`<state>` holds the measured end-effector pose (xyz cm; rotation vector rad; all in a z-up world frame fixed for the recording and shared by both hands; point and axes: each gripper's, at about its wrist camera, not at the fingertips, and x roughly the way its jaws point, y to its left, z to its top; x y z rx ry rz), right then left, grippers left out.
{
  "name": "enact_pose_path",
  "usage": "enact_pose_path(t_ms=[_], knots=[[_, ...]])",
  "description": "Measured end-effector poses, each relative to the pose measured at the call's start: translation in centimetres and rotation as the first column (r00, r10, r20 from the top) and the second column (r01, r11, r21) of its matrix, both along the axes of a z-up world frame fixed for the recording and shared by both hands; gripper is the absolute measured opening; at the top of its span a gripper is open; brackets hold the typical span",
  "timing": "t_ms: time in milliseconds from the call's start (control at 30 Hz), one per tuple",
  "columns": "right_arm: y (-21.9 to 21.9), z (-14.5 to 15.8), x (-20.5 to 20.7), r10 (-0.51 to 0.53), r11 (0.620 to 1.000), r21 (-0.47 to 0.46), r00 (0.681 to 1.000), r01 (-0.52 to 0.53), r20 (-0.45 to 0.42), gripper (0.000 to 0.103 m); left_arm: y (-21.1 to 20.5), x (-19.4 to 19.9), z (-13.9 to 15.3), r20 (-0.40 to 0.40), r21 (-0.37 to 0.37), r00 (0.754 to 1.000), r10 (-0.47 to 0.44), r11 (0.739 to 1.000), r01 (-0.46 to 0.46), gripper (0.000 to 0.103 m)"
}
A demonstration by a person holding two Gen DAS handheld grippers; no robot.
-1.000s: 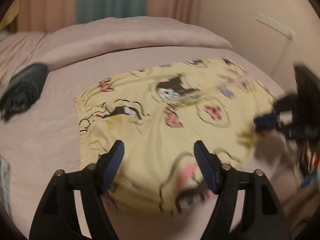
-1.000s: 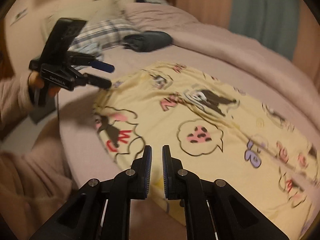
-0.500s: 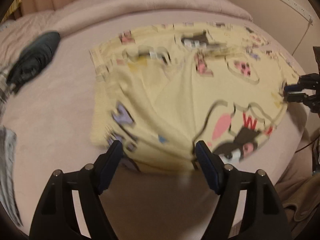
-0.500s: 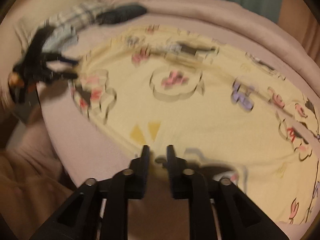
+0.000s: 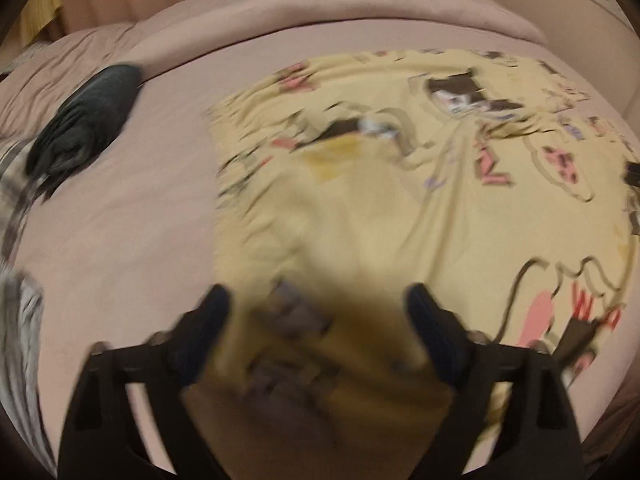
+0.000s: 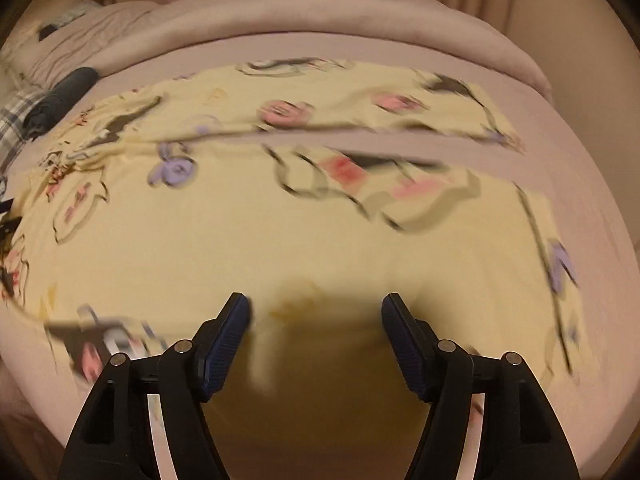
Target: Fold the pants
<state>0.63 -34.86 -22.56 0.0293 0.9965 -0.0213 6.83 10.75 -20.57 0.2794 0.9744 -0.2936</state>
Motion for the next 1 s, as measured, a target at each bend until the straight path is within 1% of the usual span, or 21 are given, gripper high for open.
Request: enact_pose_path(t_ms=[67, 100, 133, 167, 233, 267, 367, 400, 467, 500, 533, 567, 600, 633, 667, 700, 800, 833, 900, 967, 1000], knots=[[-0.8, 0.3, -0.6, -0.047, 0.999, -0.009, 0.998, 0.046, -0.038, 0.072, 1.4, -0.2, 0.1, -0.034, -0.025, 0.999, 0.023, 0.999, -0.024, 0.101], [-0.8, 0.9, -0.7, -0.061, 0.998, 0.008, 0.997, 0.061, -0.036, 0.072, 2.2, -0.2, 0.4, -0.044, -0.041, 0.998, 0.041, 0.998, -0.043, 0.102], [-0.5, 1.5, -0.9, -0.045, 0.999, 0.030, 0.999, 0.045, -0.014, 0.072, 2.4, -0.1, 0.7, -0.044, -0.043, 0.998, 0.053, 0.998, -0.055, 0.102], [0.0, 2.3, -1.1, -0.004, 0.998, 0.055, 1.000, 0.003, 0.020, 0.072, 2.4, 0.0, 0.9, -0.041, -0.045, 0.998, 0.057, 0.997, -0.059, 0.099], [2.7, 3.7, 0.0, 0.100, 0.993, 0.055, 0.992, -0.105, 0.075, 0.072, 1.6, 0.4, 1.7, -0.007, -0.045, 0.999, 0.051, 0.998, -0.051, 0.098], [4.4, 4.1, 0.9, 0.159, 0.986, 0.044, 0.983, -0.164, 0.088, 0.072, 1.0, 0.8, 2.3, 0.013, -0.045, 0.999, 0.040, 0.998, -0.040, 0.098], [8.3, 4.1, 3.6, 0.268, 0.962, 0.036, 0.959, -0.272, 0.094, 0.072, -1.3, 1.8, 3.2, 0.043, -0.063, 0.999, -0.012, 0.998, 0.015, 0.099], [9.4, 3.7, 4.4, 0.291, 0.955, 0.027, 0.953, -0.294, 0.081, 0.072, -1.8, 1.8, 3.3, 0.052, -0.059, 0.998, -0.033, 0.998, 0.036, 0.099], [11.6, 2.0, 5.7, 0.342, 0.939, 0.010, 0.939, -0.342, 0.020, 0.072, -3.5, 1.9, 2.8, 0.057, -0.028, 0.996, -0.069, 0.997, 0.070, 0.099], [12.8, 0.8, 5.9, 0.369, 0.929, -0.012, 0.929, -0.369, -0.024, 0.072, -4.0, 2.1, 2.1, 0.041, -0.006, 0.996, -0.083, 0.996, 0.084, 0.099], [13.6, 0.1, 5.6, 0.379, 0.924, -0.039, 0.925, -0.380, -0.043, 0.073, -4.4, 2.4, 1.4, 0.022, 0.003, 0.995, -0.098, 0.995, 0.098, 0.098], [13.9, -0.1, 4.9, 0.385, 0.919, -0.075, 0.923, -0.386, -0.029, 0.073, -4.5, 2.8, 1.0, 0.002, 0.011, 0.994, -0.111, 0.994, 0.111, 0.098], [13.8, 0.1, 4.5, 0.395, 0.915, -0.080, 0.919, -0.395, -0.025, 0.073, -4.4, 3.1, 0.7, -0.015, 0.014, 0.992, -0.123, 0.992, 0.123, 0.098], [13.6, 0.3, 4.4, 0.401, 0.913, -0.053, 0.914, -0.405, -0.063, 0.073, -4.2, 3.3, 1.0, -0.023, 0.001, 0.991, -0.133, 0.991, 0.133, 0.098], [13.5, 0.5, 4.4, 0.403, 0.913, -0.034, 0.912, -0.407, -0.080, 0.073, -3.9, 3.6, 1.4, -0.023, -0.019, 0.990, -0.141, 0.990, 0.141, 0.098], [13.4, 1.1, 4.6, 0.418, 0.907, -0.005, 0.904, -0.420, -0.091, 0.073, -3.5, 4.3, 2.2, -0.011, -0.040, 0.990, -0.142, 0.989, 0.141, 0.098], [14.4, 3.1, 5.8, 0.464, 0.886, -0.001, 0.885, -0.464, -0.039, 0.073, -2.1, 6.8, 4.3, 0.041, -0.106, 0.993, -0.114, 0.987, 0.117, 0.099], [15.0, 3.8, 7.1, 0.479, 0.878, 0.011, 0.878, -0.479, -0.001, 0.074, -1.7, 7.7, 4.7, 0.052, -0.112, 0.994, -0.095, 0.989, 0.101, 0.099], [15.6, 3.8, 9.4, 0.488, 0.870, 0.054, 0.872, -0.490, 0.033, 0.077, -1.0, 10.6, 4.9, 0.073, -0.106, 0.996, -0.042, 0.993, 0.049, 0.098], [16.7, 3.1, 11.5, 0.493, 0.867, 0.079, 0.870, -0.492, 0.007, 0.077, -0.8, 12.8, 4.8, 0.064, -0.109, 0.998, -0.022, 0.994, 0.029, 0.098], [17.2, 3.2, 12.7, 0.499, 0.863, 0.083, 0.867, -0.498, 0.015, 0.077, -0.8, 14.6, 4.7, 0.040, -0.129, 0.999, -0.037, 0.991, 0.042, 0.098]])
